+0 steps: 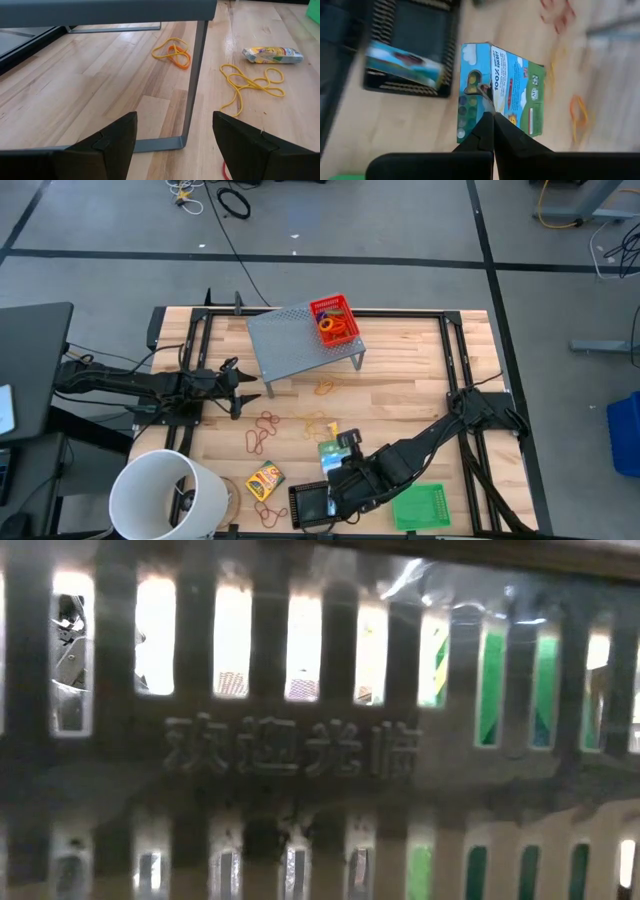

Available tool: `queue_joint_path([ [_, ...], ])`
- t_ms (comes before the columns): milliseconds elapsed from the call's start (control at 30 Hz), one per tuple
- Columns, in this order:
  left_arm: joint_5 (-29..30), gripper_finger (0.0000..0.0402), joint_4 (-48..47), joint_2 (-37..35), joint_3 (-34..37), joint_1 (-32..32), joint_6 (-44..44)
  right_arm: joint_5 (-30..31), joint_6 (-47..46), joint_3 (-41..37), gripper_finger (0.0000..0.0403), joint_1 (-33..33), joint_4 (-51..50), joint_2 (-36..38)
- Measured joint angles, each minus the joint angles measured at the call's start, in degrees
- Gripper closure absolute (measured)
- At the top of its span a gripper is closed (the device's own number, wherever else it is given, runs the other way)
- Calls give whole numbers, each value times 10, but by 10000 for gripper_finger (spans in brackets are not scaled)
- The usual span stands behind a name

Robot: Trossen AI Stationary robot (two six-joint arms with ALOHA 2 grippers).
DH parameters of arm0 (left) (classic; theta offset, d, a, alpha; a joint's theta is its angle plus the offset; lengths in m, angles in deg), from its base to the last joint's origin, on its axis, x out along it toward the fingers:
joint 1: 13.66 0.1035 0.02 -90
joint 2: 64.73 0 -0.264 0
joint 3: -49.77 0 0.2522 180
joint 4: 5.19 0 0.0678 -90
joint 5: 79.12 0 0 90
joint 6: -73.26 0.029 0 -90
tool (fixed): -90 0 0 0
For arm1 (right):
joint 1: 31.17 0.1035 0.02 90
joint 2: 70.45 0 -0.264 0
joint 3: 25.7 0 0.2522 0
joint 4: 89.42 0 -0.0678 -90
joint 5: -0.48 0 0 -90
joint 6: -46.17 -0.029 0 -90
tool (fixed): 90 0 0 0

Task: Pick & Place Office Desk Supplies
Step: Put the right yellow crayon box into the black bin

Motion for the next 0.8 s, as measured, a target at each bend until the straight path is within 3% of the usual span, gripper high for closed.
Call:
queue_joint_path([
  [400,0,140,0,0,0,0,0,-133,243,3,403,-26,109,0],
  [633,0,140,0,0,0,0,0,-280,324,3,403,-56,110,0],
  [800,0,140,0,0,0,0,0,-325,390,3,403,-69,97,0],
])
